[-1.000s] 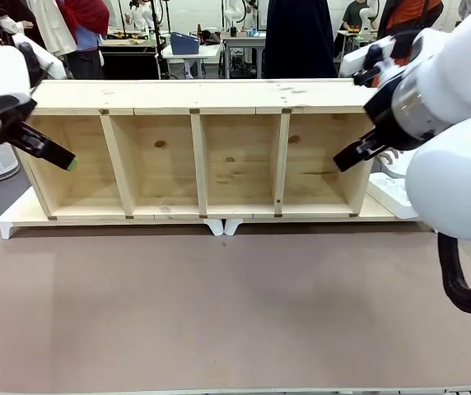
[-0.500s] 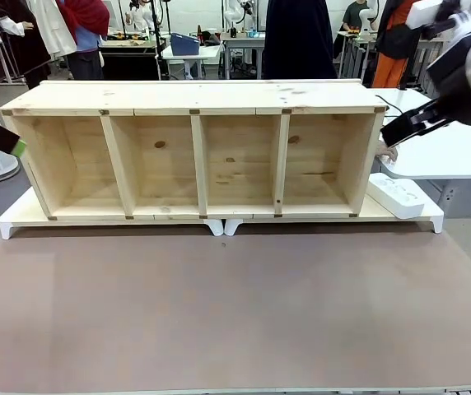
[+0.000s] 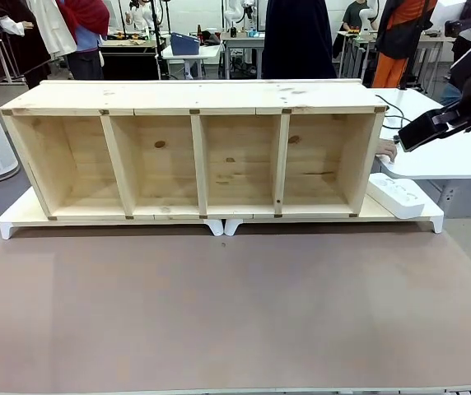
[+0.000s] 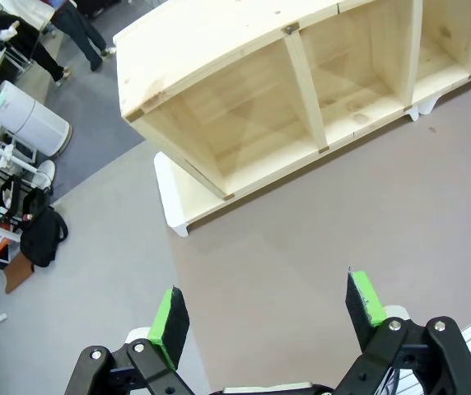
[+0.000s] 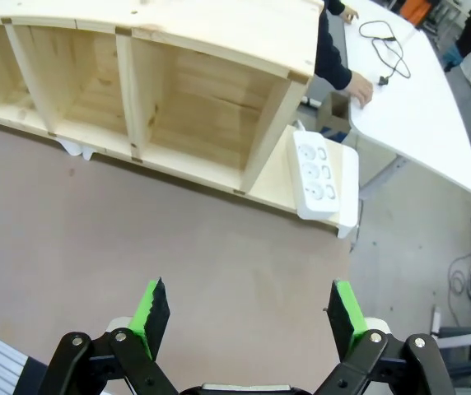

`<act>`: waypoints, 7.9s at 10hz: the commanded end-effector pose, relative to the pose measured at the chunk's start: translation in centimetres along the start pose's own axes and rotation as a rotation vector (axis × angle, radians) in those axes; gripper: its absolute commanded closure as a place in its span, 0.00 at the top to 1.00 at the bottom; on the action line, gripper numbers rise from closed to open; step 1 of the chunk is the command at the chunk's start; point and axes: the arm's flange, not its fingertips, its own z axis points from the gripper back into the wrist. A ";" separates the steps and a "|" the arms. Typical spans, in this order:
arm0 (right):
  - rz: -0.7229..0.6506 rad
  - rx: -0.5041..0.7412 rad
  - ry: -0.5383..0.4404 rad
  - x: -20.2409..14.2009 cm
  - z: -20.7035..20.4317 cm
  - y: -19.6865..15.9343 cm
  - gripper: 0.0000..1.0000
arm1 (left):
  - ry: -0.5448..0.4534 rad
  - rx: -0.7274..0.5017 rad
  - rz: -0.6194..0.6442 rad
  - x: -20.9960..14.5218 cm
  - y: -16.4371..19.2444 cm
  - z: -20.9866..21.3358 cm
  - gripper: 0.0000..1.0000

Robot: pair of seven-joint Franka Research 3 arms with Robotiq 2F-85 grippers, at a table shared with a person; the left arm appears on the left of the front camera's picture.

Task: Perform cable management.
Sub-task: When the cord part of the Power Cable appears at the lower middle area of the table and stops, grasp the cord part of the Power Cable.

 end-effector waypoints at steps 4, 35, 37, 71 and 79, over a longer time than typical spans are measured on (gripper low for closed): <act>0.000 0.000 0.000 0.0 0.0 0.0 1.00 | 0.000 0.000 0.000 0.0 0.0 0.0 1.00; 0.000 0.000 0.000 0.0 0.0 0.0 1.00 | 0.000 0.000 0.000 0.0 0.0 0.0 1.00; 0.000 0.000 0.000 0.0 0.0 0.0 1.00 | 0.000 0.000 0.000 0.0 0.0 0.0 1.00; 0.000 0.000 0.000 0.0 0.0 0.0 1.00 | 0.000 0.000 0.000 0.0 0.0 0.0 1.00; 0.000 0.000 0.000 0.0 0.0 0.0 1.00 | 0.000 0.000 0.000 0.0 0.0 0.0 1.00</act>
